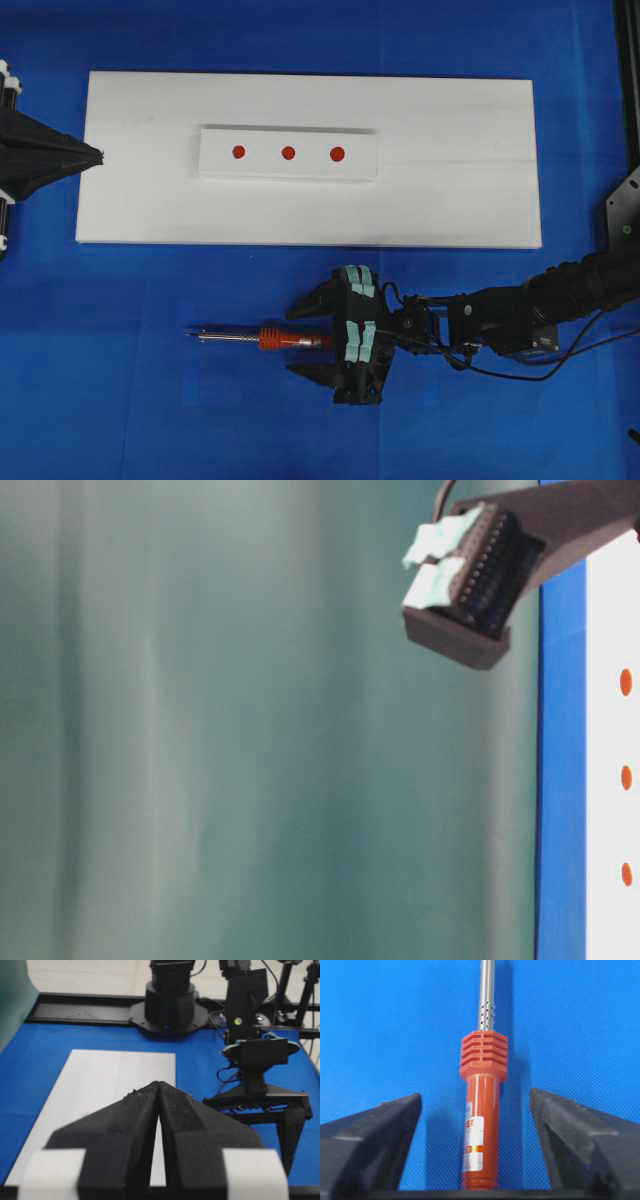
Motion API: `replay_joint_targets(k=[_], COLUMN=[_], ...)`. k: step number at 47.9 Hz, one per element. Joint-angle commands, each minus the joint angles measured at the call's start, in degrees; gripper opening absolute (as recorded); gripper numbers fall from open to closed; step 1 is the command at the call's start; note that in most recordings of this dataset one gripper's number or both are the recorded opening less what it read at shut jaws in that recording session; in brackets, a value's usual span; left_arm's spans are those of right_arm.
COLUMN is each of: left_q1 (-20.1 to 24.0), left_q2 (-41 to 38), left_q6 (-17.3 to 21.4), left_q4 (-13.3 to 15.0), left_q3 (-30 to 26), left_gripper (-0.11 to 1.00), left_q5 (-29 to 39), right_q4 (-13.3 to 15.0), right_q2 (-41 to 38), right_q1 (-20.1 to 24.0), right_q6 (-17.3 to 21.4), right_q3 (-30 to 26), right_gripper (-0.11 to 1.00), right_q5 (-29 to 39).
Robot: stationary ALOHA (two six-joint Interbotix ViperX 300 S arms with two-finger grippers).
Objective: Touch the tip of the soldering iron to the mark.
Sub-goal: 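Close the right gripper around the red handle of the soldering iron, then lift the soldering iron and carry it over the white board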
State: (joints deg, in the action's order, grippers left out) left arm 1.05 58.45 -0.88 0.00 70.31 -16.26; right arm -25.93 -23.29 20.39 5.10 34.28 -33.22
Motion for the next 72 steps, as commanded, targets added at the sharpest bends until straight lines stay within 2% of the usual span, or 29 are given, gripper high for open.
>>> replay_joint_targets(k=[1, 6, 11, 26, 33, 40, 56, 63, 72], left_q1=[0.09, 0.09, 0.09, 0.00, 0.09, 0.09, 0.09, 0.09, 0.00], left_q2=[-0.35, -0.26, -0.26, -0.26, -0.26, -0.26, -0.26, -0.26, -0.26], left_q6=[0.00, 0.00, 0.00, 0.00, 0.00, 0.00, 0.00, -0.09, -0.09], left_q4=[0.00, 0.00, 0.00, 0.00, 0.00, 0.09, 0.00, 0.00, 0.00], left_q3=[-0.44, -0.44, -0.35, -0.09, -0.09, -0.09, -0.09, -0.09, -0.09], left_gripper=[0.00, 0.00, 0.00, 0.00, 0.00, 0.00, 0.00, 0.00, 0.00], left_q5=[-0.26, -0.26, -0.26, -0.26, -0.26, -0.35, -0.44, -0.53, -0.53], right_q4=[-0.18, -0.18, -0.18, -0.18, -0.18, -0.18, -0.18, -0.18, 0.00], right_q2=[0.97, 0.97, 0.97, 1.05, 3.96, 11.25, 26.28, 29.79, 30.41], right_q1=[-0.09, -0.18, -0.18, -0.18, -0.26, -0.97, -2.37, -3.16, -3.43], right_q6=[0.00, 0.00, 0.00, 0.00, 0.00, -1.49, -9.32, -10.90, -11.07], right_q3=[-0.70, -0.53, -0.53, -0.62, -0.09, 1.67, 2.20, 2.20, 2.20], right_gripper=[0.59, 0.27, 0.07, 0.06, 0.06, 0.06, 0.06, 0.06, 0.06], right_q5=[-0.62, -1.32, -1.67, -1.76, -0.97, 2.72, 17.14, 20.83, 21.80])
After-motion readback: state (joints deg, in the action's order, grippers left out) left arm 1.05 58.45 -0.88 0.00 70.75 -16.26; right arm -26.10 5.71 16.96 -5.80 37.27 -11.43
